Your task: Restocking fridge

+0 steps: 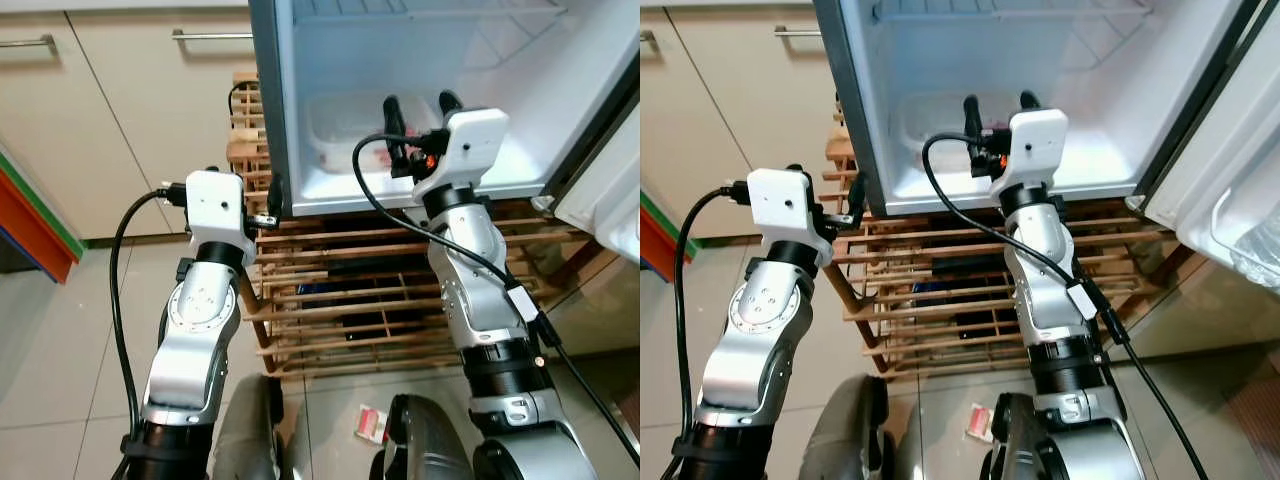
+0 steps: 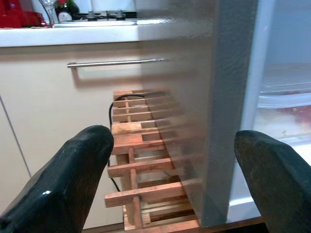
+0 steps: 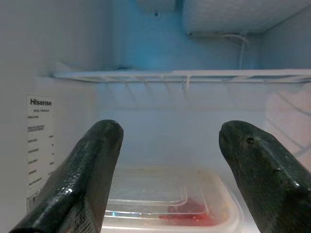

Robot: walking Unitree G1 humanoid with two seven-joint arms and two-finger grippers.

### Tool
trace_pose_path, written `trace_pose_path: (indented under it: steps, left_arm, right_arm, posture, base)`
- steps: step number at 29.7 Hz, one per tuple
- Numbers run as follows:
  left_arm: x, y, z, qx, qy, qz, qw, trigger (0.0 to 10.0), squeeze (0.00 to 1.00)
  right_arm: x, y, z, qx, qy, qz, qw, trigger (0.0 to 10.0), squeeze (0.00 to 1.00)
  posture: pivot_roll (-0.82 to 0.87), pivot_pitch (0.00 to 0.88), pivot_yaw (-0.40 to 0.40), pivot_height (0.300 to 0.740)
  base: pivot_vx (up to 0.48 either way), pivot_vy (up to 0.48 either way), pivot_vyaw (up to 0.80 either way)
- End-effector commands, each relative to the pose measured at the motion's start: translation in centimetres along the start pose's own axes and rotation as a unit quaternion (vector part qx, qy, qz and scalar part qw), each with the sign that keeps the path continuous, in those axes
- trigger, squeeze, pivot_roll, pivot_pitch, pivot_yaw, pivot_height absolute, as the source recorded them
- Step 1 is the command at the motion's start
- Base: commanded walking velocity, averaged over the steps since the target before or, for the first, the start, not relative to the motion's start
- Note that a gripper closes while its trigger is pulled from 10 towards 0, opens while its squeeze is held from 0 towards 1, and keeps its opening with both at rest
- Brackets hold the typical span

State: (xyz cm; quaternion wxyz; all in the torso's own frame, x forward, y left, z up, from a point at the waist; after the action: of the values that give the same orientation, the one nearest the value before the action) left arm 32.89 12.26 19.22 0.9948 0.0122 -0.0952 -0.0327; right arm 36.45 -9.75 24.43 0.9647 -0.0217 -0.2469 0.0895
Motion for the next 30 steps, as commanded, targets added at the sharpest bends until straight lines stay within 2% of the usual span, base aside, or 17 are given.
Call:
trace_pose_path:
  steps: [1, 3, 4, 5, 7, 9, 14, 17, 21, 22, 24, 30]
  left_arm:
    - [-0.1, 0.1, 0.1, 0.001, -0.003, 0.005, 1.000, 10.0, 0.00]
    - [-0.1, 0.2, 0.1, 0.001, -0.003, 0.007, 1.000, 10.0, 0.00]
    - [-0.2, 0.3, 0.1, 0.001, -0.002, 0.009, 1.000, 10.0, 0.00]
    - [-0.2, 0.3, 0.1, 0.001, -0.002, 0.009, 1.000, 10.0, 0.00]
    - [-0.2, 0.4, 0.1, 0.001, 0.000, 0.011, 1.000, 10.0, 0.00]
    - [-0.2, 0.4, 0.1, 0.001, 0.000, 0.012, 1.000, 10.0, 0.00]
    - [-0.3, 0.4, 0.3, -0.002, 0.001, 0.006, 1.000, 10.0, 0.00]
    - [-0.8, -0.2, 0.9, 0.007, -0.005, -0.026, 1.000, 10.0, 0.00]
    - [-1.9, -0.2, 0.0, 0.025, 0.019, -0.061, 0.998, 10.0, 0.00]
    - [-3.1, 0.8, -1.4, 0.048, 0.049, -0.065, 0.996, 10.0, 0.00]
    - [-3.9, 1.5, -1.9, 0.060, 0.064, -0.062, 0.994, 10.0, 0.00]
    - [-4.5, 2.0, -1.6, 0.066, 0.067, -0.059, 0.994, 10.0, 0.00]
  right_arm:
    - [-0.7, 0.3, -0.1, 0.008, 0.012, 0.005, 1.000, 10.0, 0.00]
    - [-1.1, 0.4, -0.4, 0.016, 0.022, 0.005, 1.000, 10.0, 0.00]
    - [-2.1, 0.8, -1.1, 0.036, 0.049, 0.005, 0.998, 10.0, 0.00]
    - [-2.1, 0.8, -1.1, 0.036, 0.049, 0.005, 0.998, 10.0, 0.00]
    - [-3.2, 1.7, -3.1, 0.083, 0.101, 0.005, 0.991, 10.0, 0.00]
    - [-3.2, 2.0, -3.8, 0.094, 0.112, 0.007, 0.989, 10.0, 0.00]
    - [-2.0, 1.9, -4.7, 0.094, 0.121, 0.012, 0.988, 10.0, 0.00]
    - [-0.6, 1.9, -4.7, 0.088, 0.118, 0.022, 0.989, 10.0, 0.00]
    - [0.3, 2.6, -4.9, 0.086, 0.120, 0.033, 0.989, 10.0, 0.00]
    - [0.9, 3.4, -5.0, 0.090, 0.120, 0.044, 0.988, 10.0, 0.00]
    - [1.3, 4.2, -4.9, 0.094, 0.119, 0.054, 0.987, 10.0, 0.00]
    - [2.3, 5.8, -5.1, 0.100, 0.120, 0.066, 0.986, 10.0, 0.00]
  posture:
    - [0.13, 0.139, -0.010, 0.619]
    - [0.13, 0.139, -0.012, 0.619]
    - [0.13, 0.142, -0.010, 0.619]
    - [0.13, 0.142, -0.010, 0.619]
    - [0.13, 0.146, -0.006, 0.619]
    - [0.13, 0.148, -0.004, 0.619]
    - [0.15, 0.173, 0.007, 0.619]
    - [0.18, 0.211, 0.012, 0.619]
    - [0.20, 0.232, 0.010, 0.619]
    - [0.22, 0.254, 0.003, 0.619]
    - [0.23, 0.263, 0.000, 0.619]
    - [0.24, 0.286, -0.001, 0.619]
  base:
    - [0.000, 0.000, 0.00]
    - [0.000, 0.000, 0.00]
    - [0.000, 0.000, 0.00]
    - [0.000, 0.000, 0.00]
    - [0.000, 0.000, 0.00]
    - [0.000, 0.000, 0.00]
    - [0.000, 0.000, 0.00]
    - [0.000, 0.000, 0.00]
    - [0.000, 0.000, 0.00]
    - [0.000, 0.000, 0.00]
    - [0.000, 0.000, 0.00]
    - [0.000, 0.000, 0.00]
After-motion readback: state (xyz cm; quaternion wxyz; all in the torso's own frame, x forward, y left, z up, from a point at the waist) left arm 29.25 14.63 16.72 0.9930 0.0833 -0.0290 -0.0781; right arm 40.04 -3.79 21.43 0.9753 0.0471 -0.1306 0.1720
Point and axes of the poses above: a point about 5 cm out from each wrist's last joint towards the gripper, its own x axis pointing out of the wrist towards the gripper, its own z axis along the axis of the wrist's last joint, y = z × x, the point moved 4 cm from there along x, pointing out of the wrist towards the gripper, and after that the axes turned 3 degrees about -x, right-handed, at the moved point
